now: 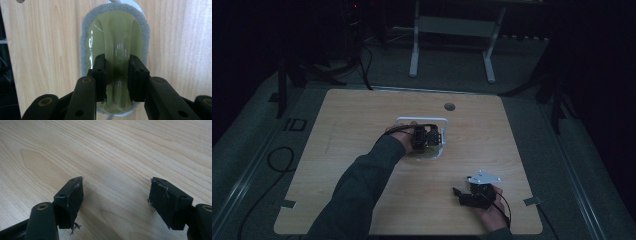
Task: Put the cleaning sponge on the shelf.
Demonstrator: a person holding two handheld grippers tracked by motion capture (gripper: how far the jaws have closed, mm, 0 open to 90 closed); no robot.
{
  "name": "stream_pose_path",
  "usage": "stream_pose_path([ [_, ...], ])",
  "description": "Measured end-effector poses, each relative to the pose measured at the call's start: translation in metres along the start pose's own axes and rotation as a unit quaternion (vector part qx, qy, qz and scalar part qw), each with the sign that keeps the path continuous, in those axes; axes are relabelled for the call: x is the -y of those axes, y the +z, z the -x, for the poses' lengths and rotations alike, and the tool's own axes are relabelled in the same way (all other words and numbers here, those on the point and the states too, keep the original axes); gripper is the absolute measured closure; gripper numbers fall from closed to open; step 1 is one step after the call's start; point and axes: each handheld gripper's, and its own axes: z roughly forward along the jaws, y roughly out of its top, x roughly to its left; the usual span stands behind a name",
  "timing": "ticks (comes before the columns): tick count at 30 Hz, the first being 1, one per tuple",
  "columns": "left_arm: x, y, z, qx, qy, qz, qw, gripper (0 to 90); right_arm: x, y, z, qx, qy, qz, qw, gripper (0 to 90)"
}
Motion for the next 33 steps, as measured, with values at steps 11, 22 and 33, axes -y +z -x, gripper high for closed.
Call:
stream_pose_path([
  [11,0.0,0.006,0.002,-0.03,0.001,-0.002,0.9995,70.9,0.0,0.0,0.0,0.0,0.001,0.0,1.0,27.1],
  [22,0.0,0.007,0.001,-0.041,-0.004,-0.005,0.9991,66.2,0.0,0.0,0.0,0.0,0.001,0.0,1.0,27.1],
  [33,0.002,-0.01,0.005,-0.044,-0.011,0.007,0.999,60.7,0.0,0.0,0.0,0.0,0.0,0.0,1.0,27.1],
])
